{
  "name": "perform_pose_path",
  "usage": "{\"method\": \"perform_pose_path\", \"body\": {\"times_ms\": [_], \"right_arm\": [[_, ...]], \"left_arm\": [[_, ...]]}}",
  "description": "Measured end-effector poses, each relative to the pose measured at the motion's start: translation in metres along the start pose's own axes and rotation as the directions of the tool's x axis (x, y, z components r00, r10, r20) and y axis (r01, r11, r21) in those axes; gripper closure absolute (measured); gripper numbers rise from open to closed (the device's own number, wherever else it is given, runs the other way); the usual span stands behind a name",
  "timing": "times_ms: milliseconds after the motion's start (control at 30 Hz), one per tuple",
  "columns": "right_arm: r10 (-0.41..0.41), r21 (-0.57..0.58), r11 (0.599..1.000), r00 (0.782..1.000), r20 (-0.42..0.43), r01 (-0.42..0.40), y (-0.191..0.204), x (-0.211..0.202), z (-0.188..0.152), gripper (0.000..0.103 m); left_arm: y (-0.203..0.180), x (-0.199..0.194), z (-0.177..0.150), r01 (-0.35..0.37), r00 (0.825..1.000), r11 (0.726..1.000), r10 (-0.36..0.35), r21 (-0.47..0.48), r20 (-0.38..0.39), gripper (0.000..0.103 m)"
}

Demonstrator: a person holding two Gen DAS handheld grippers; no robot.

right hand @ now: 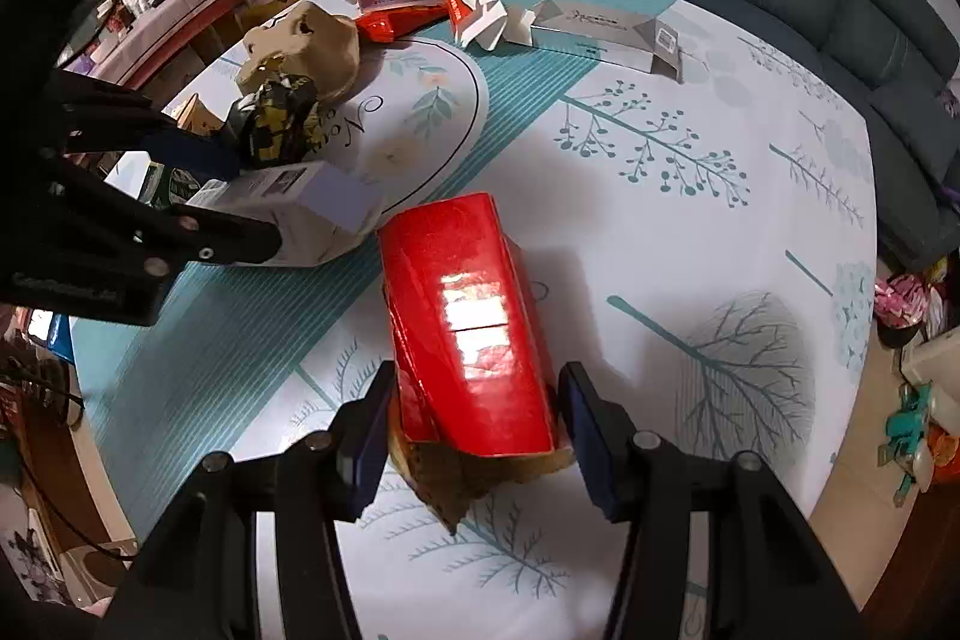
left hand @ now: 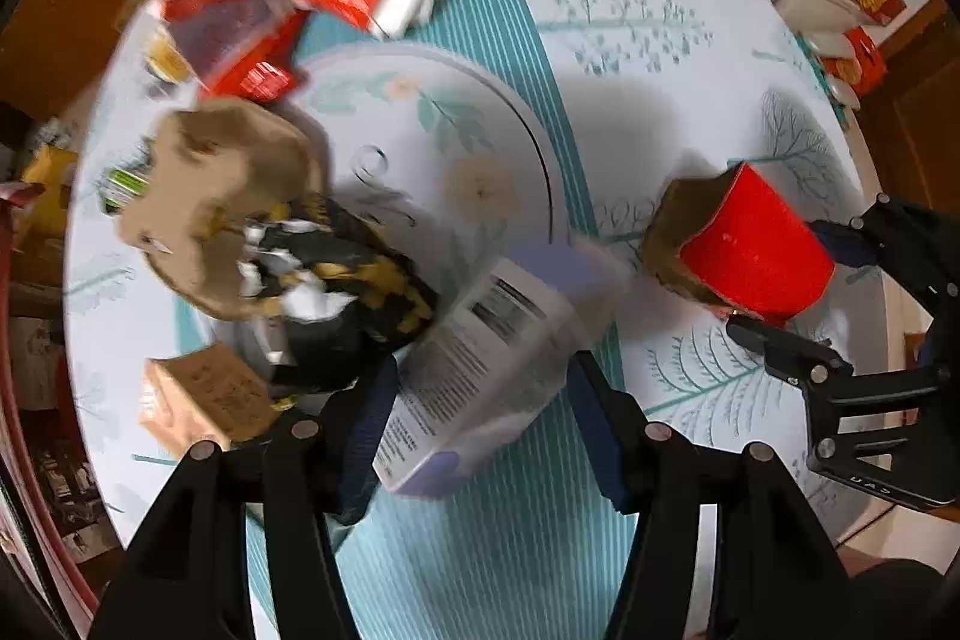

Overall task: Collect trash
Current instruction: 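Grasp the red box with the right tool while the left tool grasps the white carton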

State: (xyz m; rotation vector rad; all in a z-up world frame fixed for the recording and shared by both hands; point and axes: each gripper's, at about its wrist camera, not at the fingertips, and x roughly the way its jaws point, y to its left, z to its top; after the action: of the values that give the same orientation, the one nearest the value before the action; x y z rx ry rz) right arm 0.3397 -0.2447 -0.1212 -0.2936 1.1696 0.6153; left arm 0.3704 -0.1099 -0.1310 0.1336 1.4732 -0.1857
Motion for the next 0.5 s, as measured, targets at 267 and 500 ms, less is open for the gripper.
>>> {"method": "perform_pose_path", "body": {"times_ms": [267, 500], "right_arm": [[0.0, 0.024, 1.0, 1.0, 0.003, 0.0, -0.006, -0.004, -0.002, 0.05], [0.005, 0.066, 0.998, 1.0, 0.012, -0.006, -0.006, -0.014, -0.014, 0.056]], "left_arm": [[-0.002, 0.018, -0.001, 0.012, 0.998, 1.0, -0.014, -0.024, -0.058, 0.048], [-0.007, 0.012, -0.011, -0.005, 1.0, 0.994, 0.002, -0.111, -0.022, 0.07]]}}
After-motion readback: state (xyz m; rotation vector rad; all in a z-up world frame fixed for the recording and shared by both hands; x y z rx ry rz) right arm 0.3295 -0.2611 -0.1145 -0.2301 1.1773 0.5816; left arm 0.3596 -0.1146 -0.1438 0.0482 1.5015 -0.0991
